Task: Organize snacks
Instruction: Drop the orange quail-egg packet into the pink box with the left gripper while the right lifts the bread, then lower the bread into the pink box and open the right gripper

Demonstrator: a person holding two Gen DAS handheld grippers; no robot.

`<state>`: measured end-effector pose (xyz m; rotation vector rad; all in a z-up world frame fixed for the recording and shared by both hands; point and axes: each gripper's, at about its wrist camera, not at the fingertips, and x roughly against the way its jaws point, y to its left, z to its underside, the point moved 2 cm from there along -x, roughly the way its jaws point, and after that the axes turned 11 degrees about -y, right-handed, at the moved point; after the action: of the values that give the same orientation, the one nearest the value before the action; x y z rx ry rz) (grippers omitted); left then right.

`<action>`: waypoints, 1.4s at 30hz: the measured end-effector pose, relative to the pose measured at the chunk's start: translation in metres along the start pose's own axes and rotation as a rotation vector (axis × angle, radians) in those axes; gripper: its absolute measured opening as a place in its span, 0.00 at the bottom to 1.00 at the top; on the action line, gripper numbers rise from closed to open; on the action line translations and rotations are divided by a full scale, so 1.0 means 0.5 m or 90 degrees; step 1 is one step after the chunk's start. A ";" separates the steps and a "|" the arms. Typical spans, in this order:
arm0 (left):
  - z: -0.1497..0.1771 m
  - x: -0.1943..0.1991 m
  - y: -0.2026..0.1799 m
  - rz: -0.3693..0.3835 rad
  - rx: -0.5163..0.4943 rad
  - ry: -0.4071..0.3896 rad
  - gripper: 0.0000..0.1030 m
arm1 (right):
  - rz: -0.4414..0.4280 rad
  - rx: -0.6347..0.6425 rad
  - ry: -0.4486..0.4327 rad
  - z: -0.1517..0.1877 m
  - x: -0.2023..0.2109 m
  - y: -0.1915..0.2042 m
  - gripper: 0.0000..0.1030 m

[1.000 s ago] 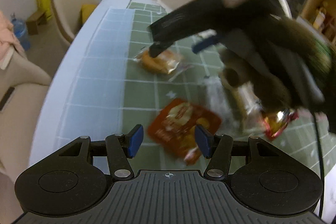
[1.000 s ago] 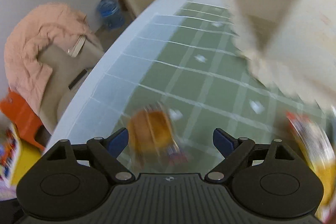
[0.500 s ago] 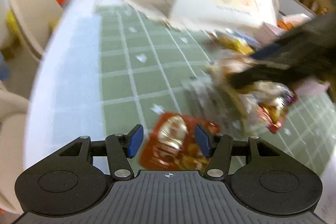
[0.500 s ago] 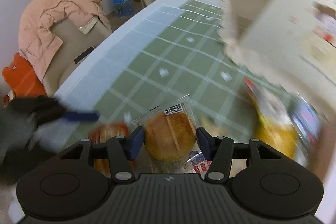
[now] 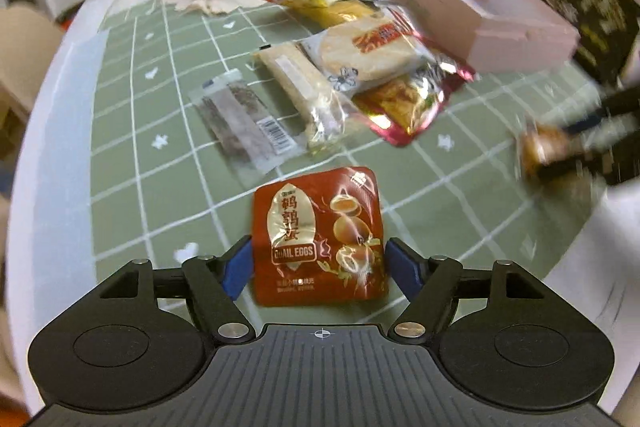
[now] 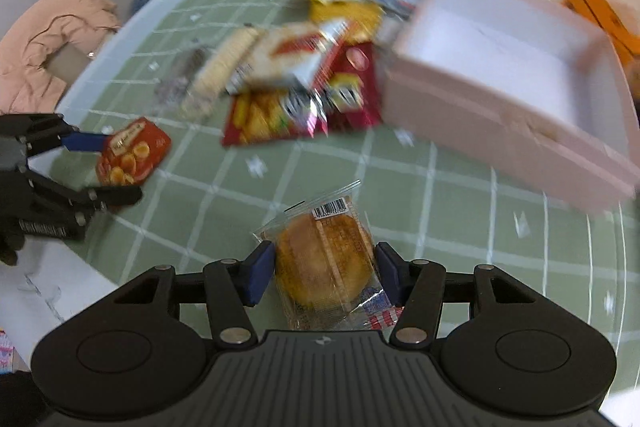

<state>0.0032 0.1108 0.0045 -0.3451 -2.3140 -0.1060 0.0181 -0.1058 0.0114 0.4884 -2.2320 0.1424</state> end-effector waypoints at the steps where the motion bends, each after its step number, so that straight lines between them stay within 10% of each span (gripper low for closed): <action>1: -0.006 -0.005 0.002 -0.008 0.027 0.001 0.74 | 0.003 0.001 -0.005 0.007 0.005 -0.002 0.54; 9: -0.031 0.000 -0.028 -0.017 0.055 0.020 0.70 | 0.027 0.005 -0.038 0.028 0.046 -0.017 0.54; 22: -0.085 0.075 -0.210 0.133 -0.012 -0.056 0.69 | 0.096 -0.055 -0.102 0.028 0.153 -0.120 0.54; 31: -0.436 0.076 -0.277 0.197 -0.025 -0.271 0.67 | 0.140 -0.077 -0.197 -0.077 0.239 -0.191 0.54; 37: -0.528 0.052 -0.225 0.279 0.150 -0.337 0.65 | 0.162 -0.105 -0.185 -0.097 0.218 -0.228 0.54; 42: -0.442 0.024 -0.161 0.203 0.180 -0.302 0.65 | 0.159 -0.131 -0.170 -0.146 0.167 -0.260 0.54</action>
<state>0.1269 -0.0039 0.1687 -0.6406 -2.6509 0.5055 0.0723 -0.2308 0.1146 0.1209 -2.5303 -0.0265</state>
